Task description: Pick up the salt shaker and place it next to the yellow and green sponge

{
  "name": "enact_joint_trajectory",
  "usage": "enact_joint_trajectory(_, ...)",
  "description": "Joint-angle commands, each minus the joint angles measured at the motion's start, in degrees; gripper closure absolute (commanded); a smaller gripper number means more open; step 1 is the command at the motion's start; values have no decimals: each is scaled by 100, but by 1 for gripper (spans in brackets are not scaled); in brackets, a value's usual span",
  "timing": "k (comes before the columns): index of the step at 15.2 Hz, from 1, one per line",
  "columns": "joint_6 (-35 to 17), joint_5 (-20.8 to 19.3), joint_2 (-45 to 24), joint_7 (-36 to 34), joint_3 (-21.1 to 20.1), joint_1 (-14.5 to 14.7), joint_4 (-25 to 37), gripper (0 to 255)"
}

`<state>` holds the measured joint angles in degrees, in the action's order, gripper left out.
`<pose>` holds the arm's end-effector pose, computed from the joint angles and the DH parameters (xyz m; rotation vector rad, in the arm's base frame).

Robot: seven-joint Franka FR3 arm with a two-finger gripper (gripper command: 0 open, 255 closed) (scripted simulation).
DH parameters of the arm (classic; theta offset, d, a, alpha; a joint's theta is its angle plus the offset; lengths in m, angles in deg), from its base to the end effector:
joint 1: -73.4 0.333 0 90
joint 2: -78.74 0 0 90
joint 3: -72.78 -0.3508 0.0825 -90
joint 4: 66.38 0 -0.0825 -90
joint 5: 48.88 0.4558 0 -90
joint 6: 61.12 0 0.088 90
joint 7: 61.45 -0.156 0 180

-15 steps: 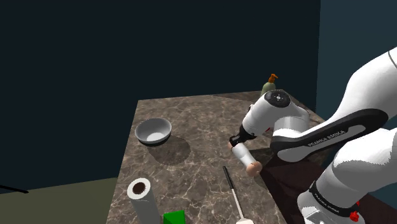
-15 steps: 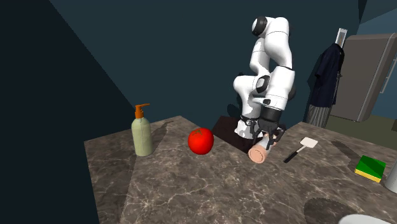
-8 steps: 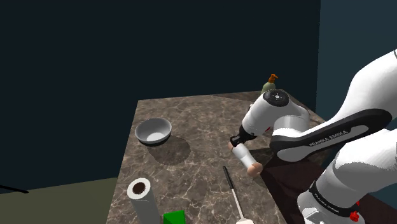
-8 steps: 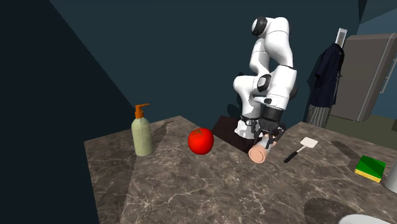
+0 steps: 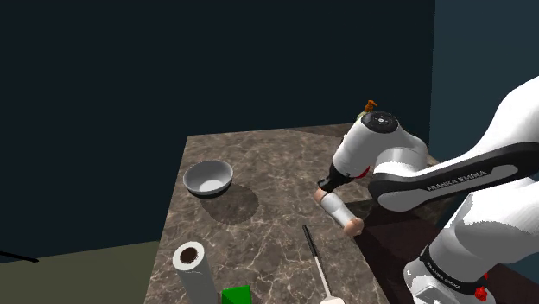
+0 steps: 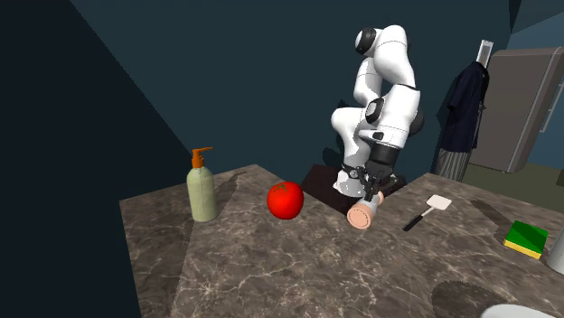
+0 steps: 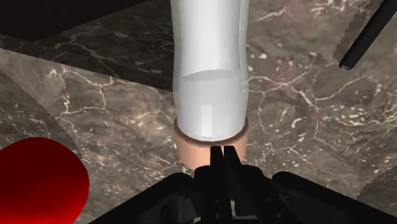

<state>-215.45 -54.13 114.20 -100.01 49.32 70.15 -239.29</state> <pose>0.3499 0.0825 0.2504 2.9302 -0.4162 0.5186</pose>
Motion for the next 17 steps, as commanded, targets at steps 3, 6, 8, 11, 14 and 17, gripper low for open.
enact_joint_trajectory(3,115,26,78,44,49,43,27,0)
enact_joint_trajectory(6,990,63,188,-83,-270,388,40,0)
enact_joint_trajectory(8,1568,124,216,-144,-461,647,69,0)
enact_joint_trajectory(11,1375,48,31,-204,-544,548,14,0)
enact_joint_trajectory(14,980,-114,-270,-307,-660,314,-59,0)
enact_joint_trajectory(17,633,-298,-549,-424,-792,61,-104,0)
